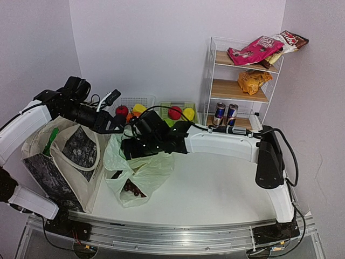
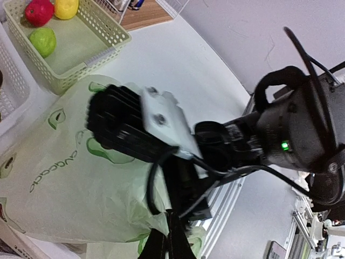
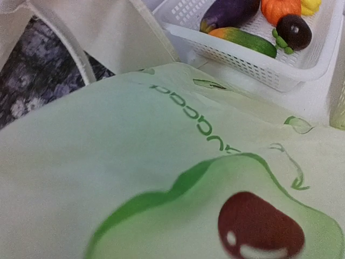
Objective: Place the mixed food into the grocery bags and tie them
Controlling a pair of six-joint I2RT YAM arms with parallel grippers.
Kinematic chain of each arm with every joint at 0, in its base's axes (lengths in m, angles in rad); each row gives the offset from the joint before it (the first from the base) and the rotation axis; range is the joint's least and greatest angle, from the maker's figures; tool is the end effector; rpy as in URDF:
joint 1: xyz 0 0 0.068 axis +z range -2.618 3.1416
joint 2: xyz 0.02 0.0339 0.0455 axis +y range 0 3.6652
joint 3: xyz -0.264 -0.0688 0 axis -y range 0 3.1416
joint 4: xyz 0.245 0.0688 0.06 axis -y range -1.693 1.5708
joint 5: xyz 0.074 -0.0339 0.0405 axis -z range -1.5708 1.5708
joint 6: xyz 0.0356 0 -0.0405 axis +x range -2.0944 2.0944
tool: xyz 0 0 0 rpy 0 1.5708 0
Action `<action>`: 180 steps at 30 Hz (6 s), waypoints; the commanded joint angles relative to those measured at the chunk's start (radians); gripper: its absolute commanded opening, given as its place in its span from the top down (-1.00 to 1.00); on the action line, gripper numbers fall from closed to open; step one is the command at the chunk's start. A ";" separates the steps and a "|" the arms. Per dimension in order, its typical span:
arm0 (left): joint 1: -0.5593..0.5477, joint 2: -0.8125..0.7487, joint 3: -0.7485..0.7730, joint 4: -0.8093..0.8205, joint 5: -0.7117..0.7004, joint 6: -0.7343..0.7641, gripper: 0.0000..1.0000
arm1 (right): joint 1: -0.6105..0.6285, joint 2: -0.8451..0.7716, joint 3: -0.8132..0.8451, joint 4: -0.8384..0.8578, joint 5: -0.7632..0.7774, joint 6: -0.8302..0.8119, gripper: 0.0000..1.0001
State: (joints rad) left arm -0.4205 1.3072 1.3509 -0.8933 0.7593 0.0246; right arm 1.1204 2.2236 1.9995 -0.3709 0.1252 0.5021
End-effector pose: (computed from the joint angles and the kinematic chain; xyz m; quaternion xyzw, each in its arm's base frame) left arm 0.2267 -0.1282 0.3641 0.3194 0.8188 -0.4044 0.2531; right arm 0.2317 0.4690 0.2660 -0.2403 0.8487 0.3012 0.3622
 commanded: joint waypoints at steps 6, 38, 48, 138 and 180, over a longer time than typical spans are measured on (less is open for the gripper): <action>0.017 0.018 0.050 0.069 -0.214 0.087 1.00 | 0.060 -0.365 -0.305 0.014 -0.101 -0.414 0.10; 0.016 0.032 0.049 0.059 -0.205 0.120 1.00 | 0.174 -0.010 -0.200 -0.108 0.085 -0.736 -0.22; 0.016 0.021 0.058 0.044 -0.219 0.133 1.00 | 0.111 -0.084 -0.233 -0.103 0.083 -0.631 1.00; -0.432 -0.038 0.539 0.124 -0.579 0.349 1.00 | -0.133 -0.937 -0.630 0.281 0.028 -0.044 1.00; -0.126 0.036 0.365 0.195 -0.062 0.247 1.00 | -0.189 -0.596 0.258 -0.977 -0.266 -0.918 -0.94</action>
State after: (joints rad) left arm -0.5468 1.3682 1.7123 -0.7143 0.6643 0.2759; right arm 0.9775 1.6488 2.1934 -1.1954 -0.0125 -0.2501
